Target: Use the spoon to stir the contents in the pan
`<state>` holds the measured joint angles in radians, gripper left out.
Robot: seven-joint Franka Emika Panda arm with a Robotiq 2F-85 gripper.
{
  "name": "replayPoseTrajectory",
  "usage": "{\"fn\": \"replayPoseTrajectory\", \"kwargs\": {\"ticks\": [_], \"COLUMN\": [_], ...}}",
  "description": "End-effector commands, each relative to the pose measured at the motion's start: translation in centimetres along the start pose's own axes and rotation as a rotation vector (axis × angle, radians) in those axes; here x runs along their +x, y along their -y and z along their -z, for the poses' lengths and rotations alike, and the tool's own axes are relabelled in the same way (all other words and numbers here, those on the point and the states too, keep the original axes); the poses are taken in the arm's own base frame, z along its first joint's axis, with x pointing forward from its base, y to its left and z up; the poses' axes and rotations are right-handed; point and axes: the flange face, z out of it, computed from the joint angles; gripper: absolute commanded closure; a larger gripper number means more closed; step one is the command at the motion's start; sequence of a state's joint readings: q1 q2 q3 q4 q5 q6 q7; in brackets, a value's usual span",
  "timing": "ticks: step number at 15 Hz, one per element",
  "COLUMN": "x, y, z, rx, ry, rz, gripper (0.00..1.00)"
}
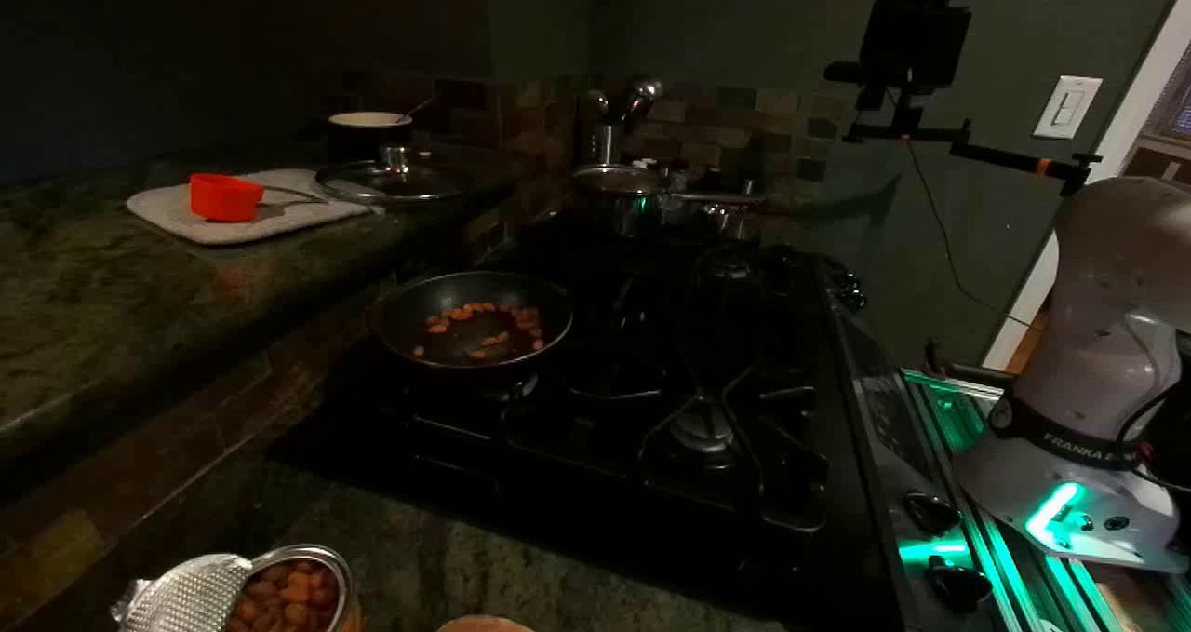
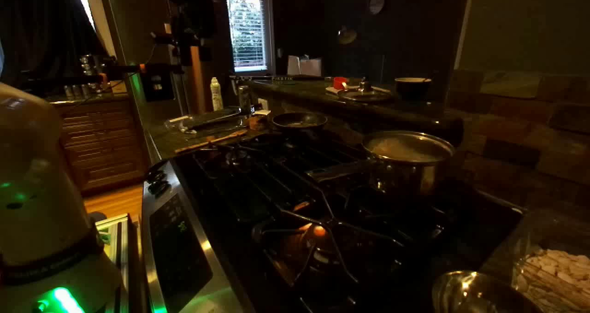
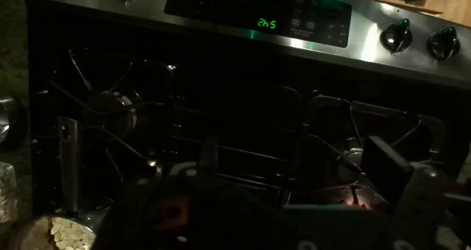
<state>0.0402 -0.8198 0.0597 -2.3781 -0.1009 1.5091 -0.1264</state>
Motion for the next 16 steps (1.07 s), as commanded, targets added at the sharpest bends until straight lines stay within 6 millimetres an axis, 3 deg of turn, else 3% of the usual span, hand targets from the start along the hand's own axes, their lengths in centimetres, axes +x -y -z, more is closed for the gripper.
{"fn": "replayPoseTrajectory", "kwargs": {"ticks": [1, 5, 6, 8, 11, 16], "x": [0.0, 0.0, 0.3, -0.2, -0.4, 1.5], "y": [0.0, 0.0, 1.7, 2.3, 6.0, 12.7], "z": [0.1, 0.1, 0.0, -1.2, -2.7, -4.8], "rx": [0.0, 0.0, 0.029, 0.051, 0.118, 0.164], "ry": [0.001, 0.001, 0.001, 0.009, 0.024, -0.038], "rz": [0.0, 0.0, 0.032, 0.086, 0.177, 0.17], "gripper": [0.0, 0.0, 0.0, 0.0, 0.0, 0.0]}}
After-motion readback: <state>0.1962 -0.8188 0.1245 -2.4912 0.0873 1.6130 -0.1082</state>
